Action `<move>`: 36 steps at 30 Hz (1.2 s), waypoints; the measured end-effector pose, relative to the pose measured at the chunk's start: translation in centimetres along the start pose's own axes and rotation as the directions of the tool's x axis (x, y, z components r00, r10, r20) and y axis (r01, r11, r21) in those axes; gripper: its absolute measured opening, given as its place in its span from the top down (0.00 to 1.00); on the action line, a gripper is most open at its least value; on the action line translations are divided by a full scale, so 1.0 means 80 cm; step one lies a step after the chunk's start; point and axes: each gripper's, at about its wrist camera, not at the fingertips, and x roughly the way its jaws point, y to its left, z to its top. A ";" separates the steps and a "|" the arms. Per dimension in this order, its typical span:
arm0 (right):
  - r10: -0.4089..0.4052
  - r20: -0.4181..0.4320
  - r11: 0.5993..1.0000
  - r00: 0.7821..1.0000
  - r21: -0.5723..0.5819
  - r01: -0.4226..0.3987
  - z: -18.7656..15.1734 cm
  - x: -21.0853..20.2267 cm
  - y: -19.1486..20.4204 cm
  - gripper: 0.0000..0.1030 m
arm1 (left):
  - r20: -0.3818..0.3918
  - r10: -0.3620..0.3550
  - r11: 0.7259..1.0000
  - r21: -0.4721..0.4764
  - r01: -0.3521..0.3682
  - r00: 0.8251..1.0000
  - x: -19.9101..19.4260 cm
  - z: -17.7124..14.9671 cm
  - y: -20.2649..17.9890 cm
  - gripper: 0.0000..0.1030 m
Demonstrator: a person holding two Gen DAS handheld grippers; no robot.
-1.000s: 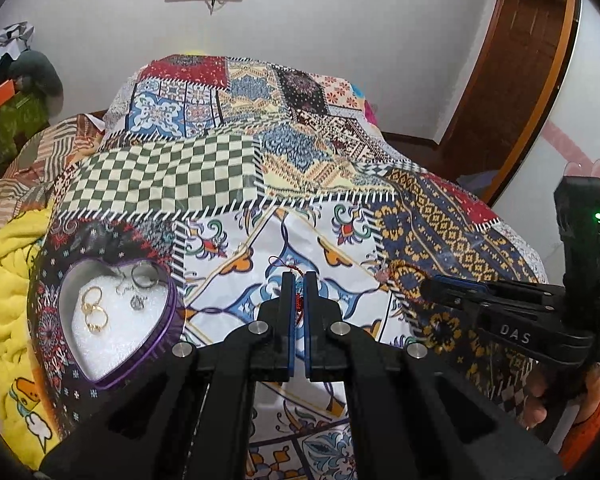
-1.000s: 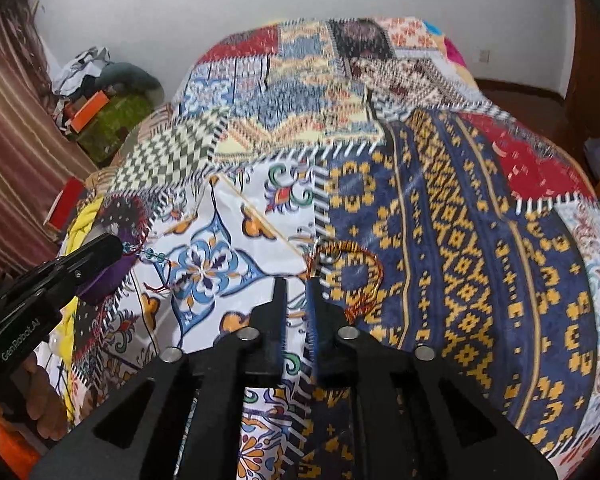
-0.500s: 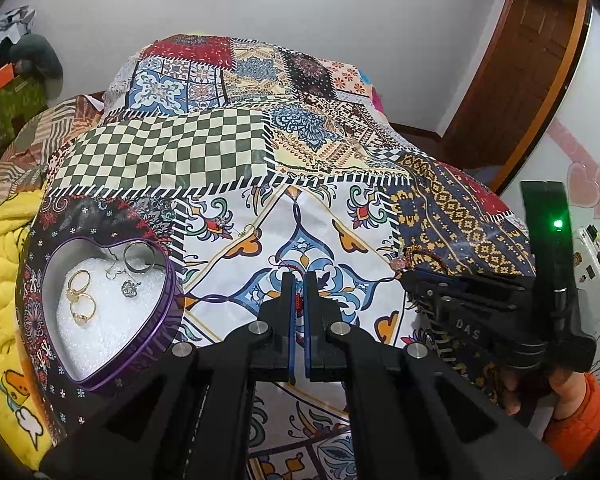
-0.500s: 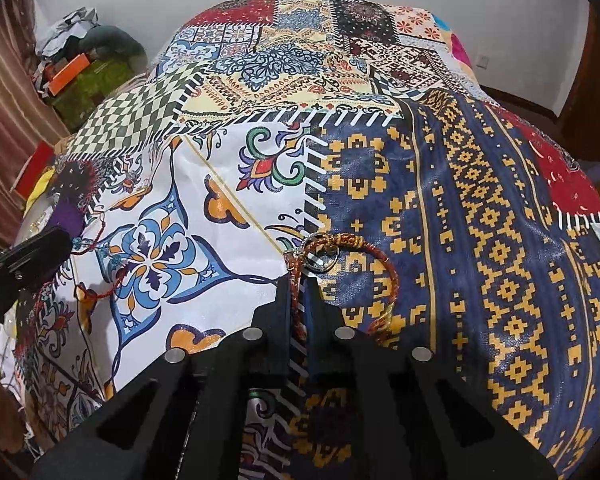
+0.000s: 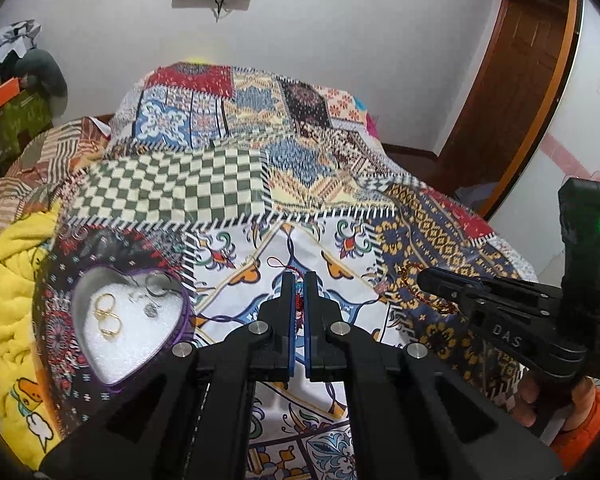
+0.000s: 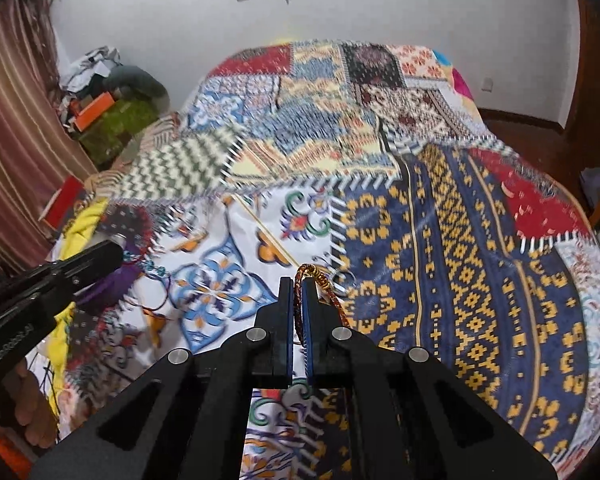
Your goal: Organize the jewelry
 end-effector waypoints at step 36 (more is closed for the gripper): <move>0.212 0.124 0.951 0.969 -0.254 -0.176 0.046 -0.028 0.181 0.97 | 0.165 0.152 0.984 -0.119 -0.133 0.975 -0.109 0.013 0.113 0.99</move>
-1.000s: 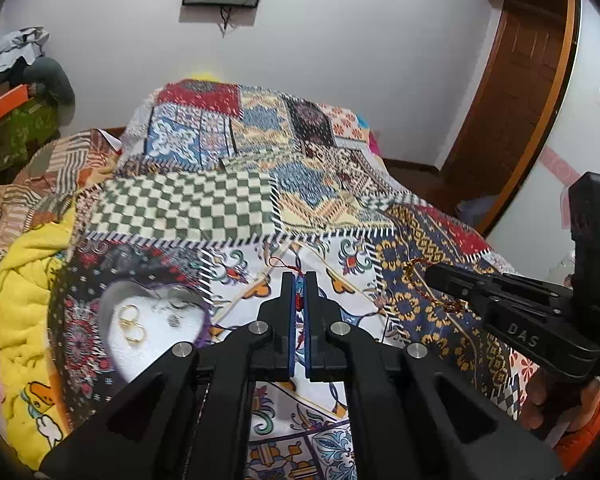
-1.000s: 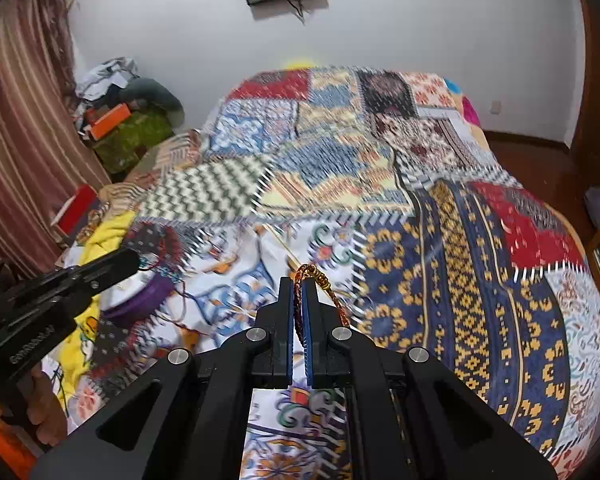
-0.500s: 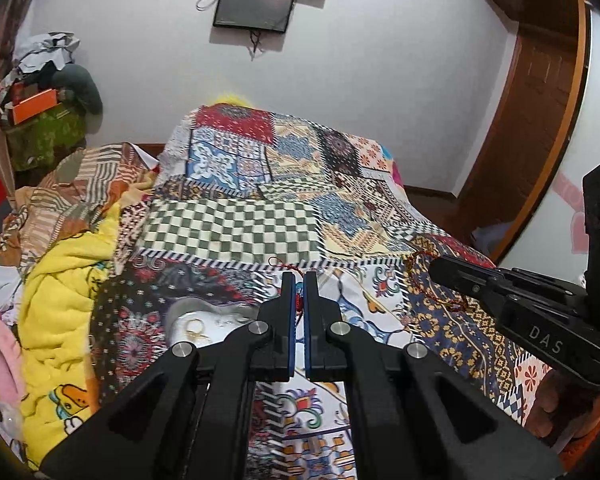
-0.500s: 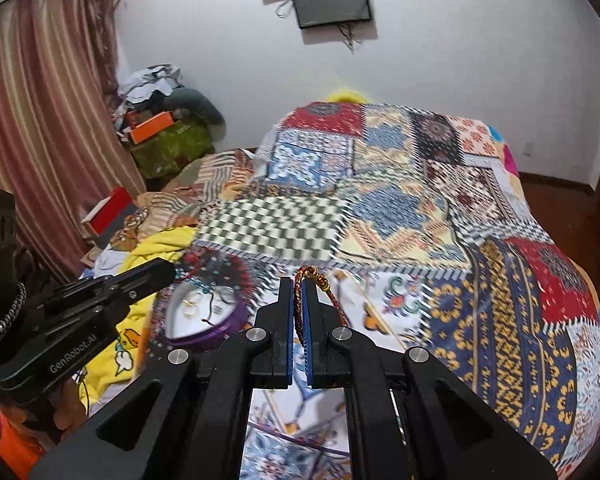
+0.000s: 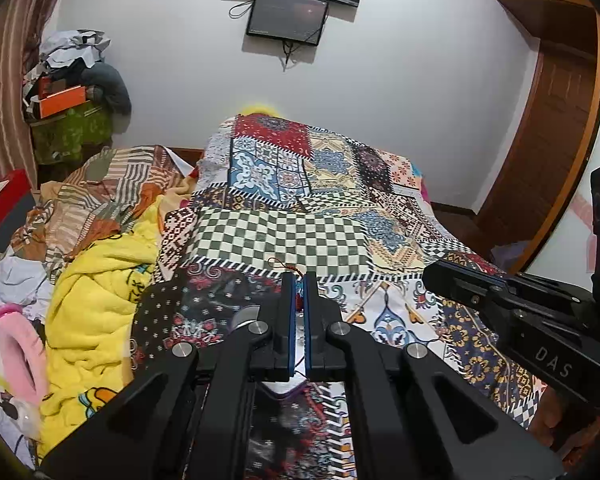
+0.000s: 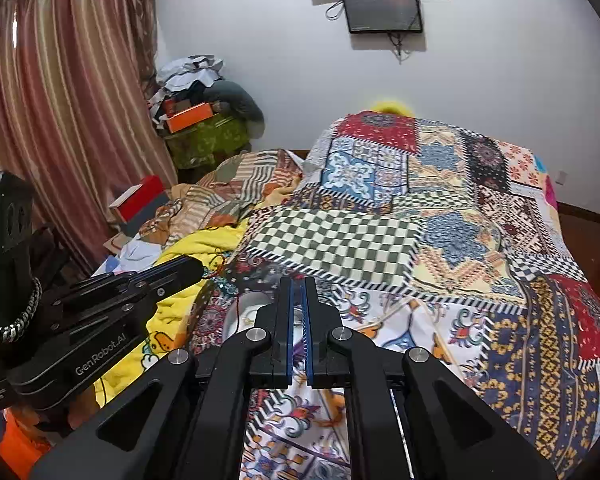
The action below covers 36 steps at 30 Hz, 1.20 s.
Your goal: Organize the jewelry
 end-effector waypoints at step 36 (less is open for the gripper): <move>-0.050 -0.362 0.998 0.931 0.009 0.057 -0.106 0.099 -0.048 0.57 | -0.072 -0.009 0.999 -0.040 0.006 0.997 0.038 -0.017 0.016 0.99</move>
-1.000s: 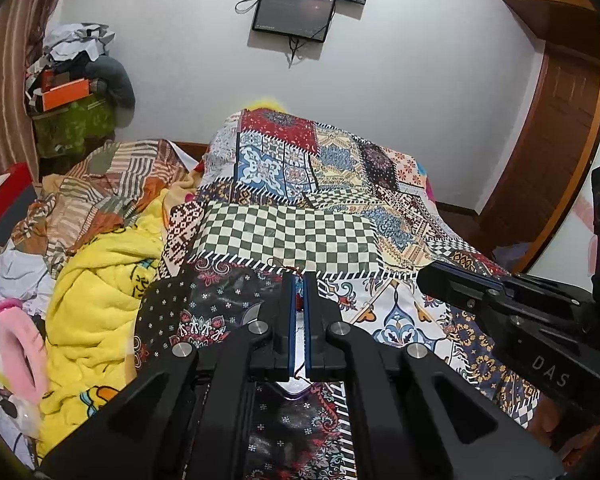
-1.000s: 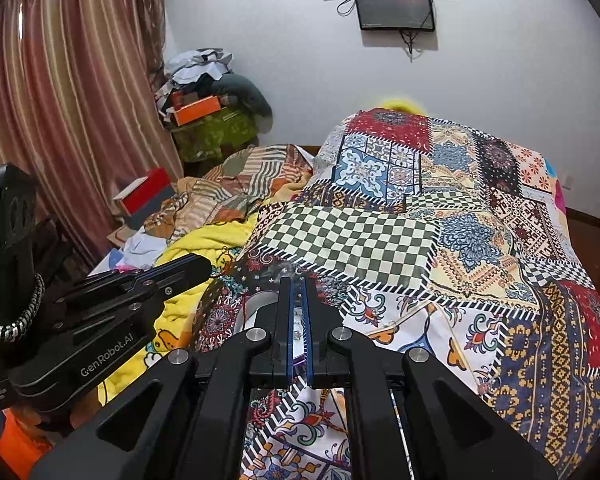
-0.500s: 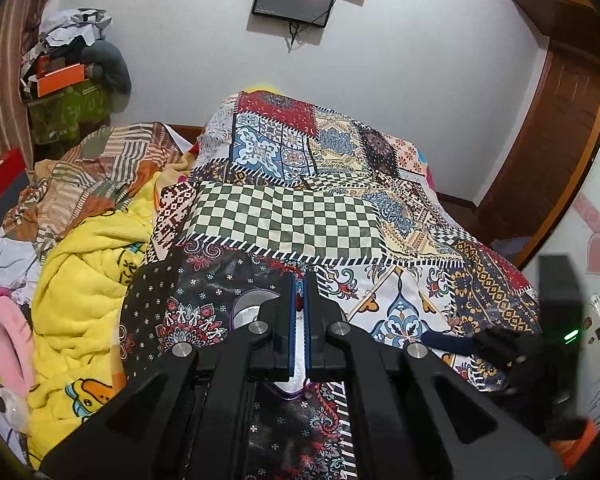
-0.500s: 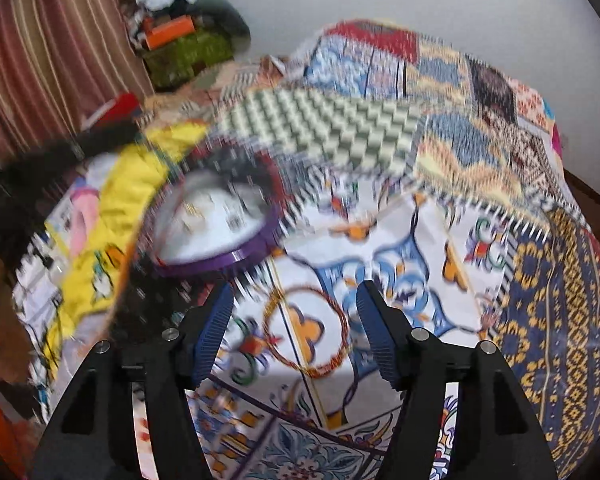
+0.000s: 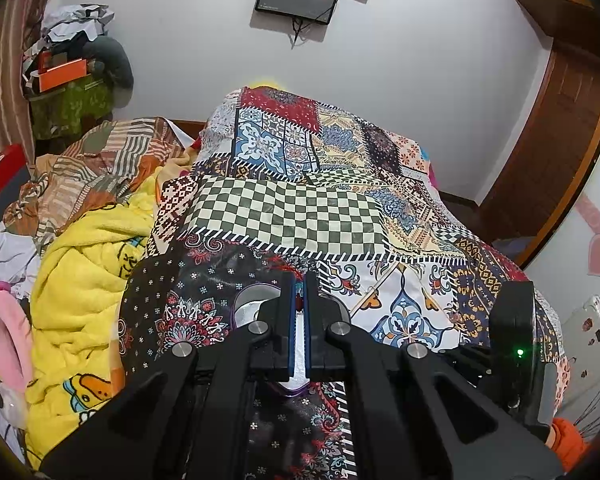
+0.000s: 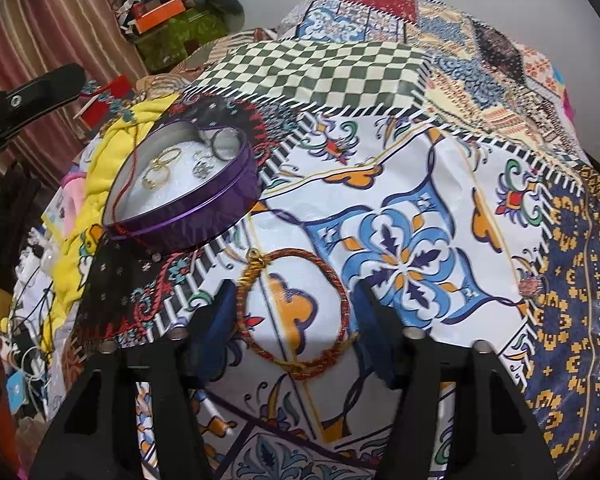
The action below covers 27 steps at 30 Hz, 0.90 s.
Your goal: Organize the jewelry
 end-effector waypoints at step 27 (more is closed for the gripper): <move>0.073 0.232 0.997 0.970 -0.005 -0.074 0.058 -0.072 0.030 0.94 | 0.104 0.005 1.000 -0.002 -0.004 0.995 -0.031 0.035 0.006 0.99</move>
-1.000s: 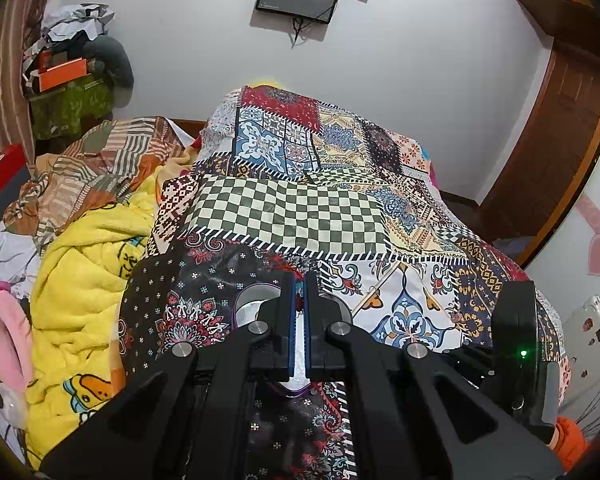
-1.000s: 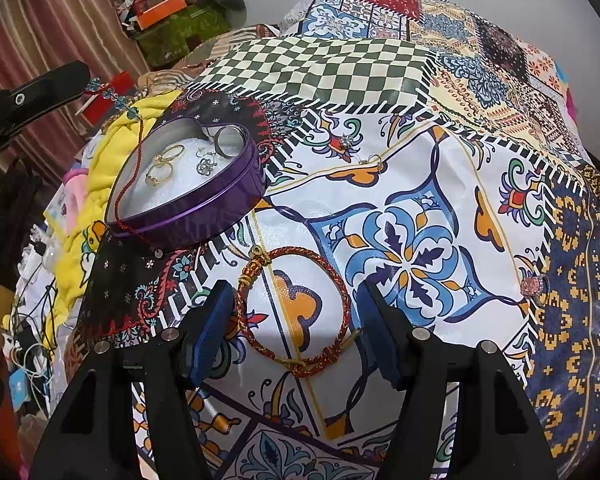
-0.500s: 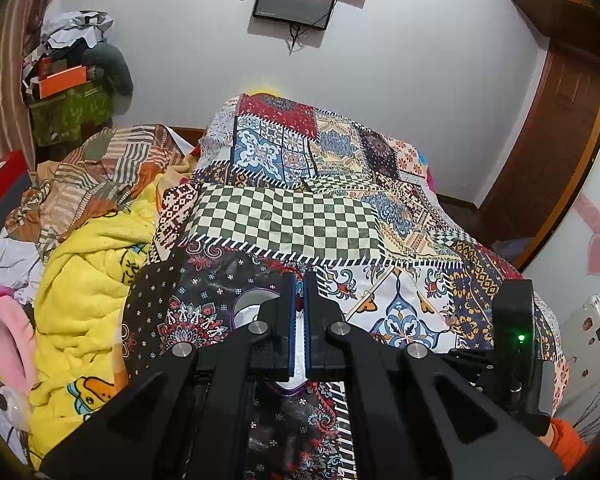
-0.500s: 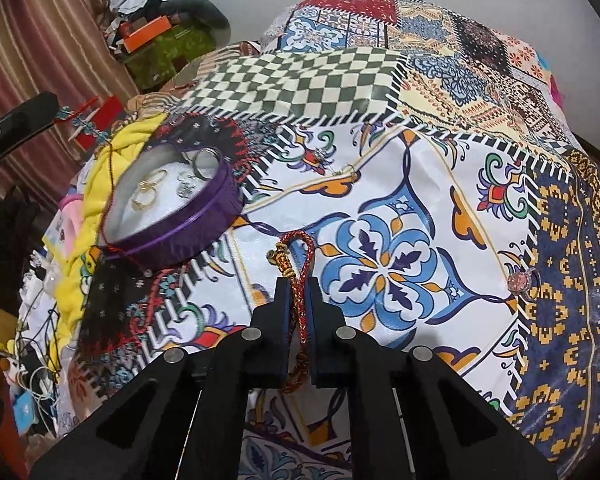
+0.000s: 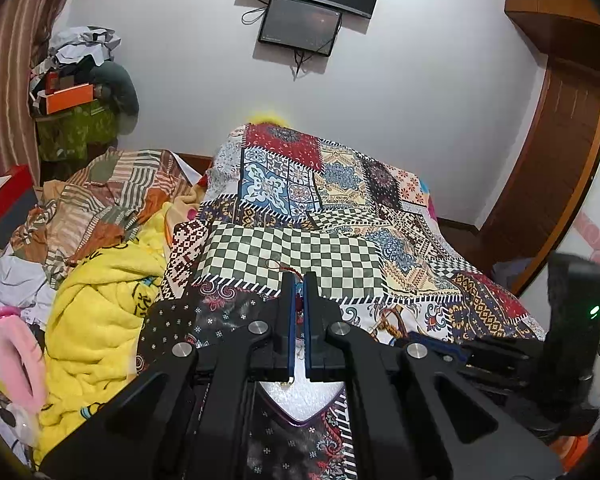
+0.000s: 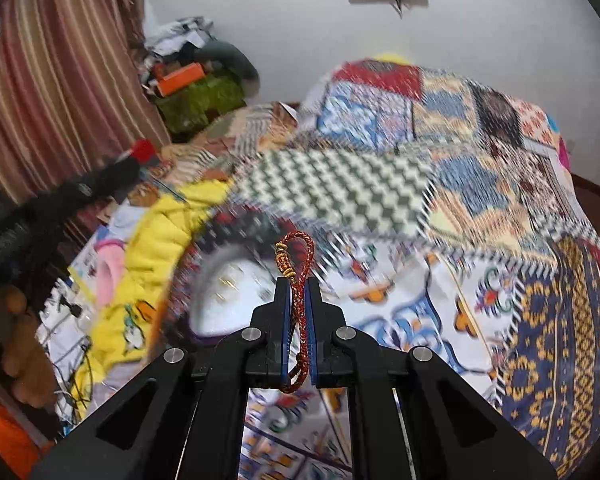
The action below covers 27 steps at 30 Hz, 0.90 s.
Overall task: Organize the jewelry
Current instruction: 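Carry the hanging bracelet over the heart tin with the right tool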
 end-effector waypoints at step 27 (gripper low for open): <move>0.082 -0.119 0.993 0.989 -0.072 -0.091 -0.003 0.075 0.035 0.94 | -0.236 -0.056 0.997 -0.072 0.040 0.970 0.078 -0.058 0.028 0.99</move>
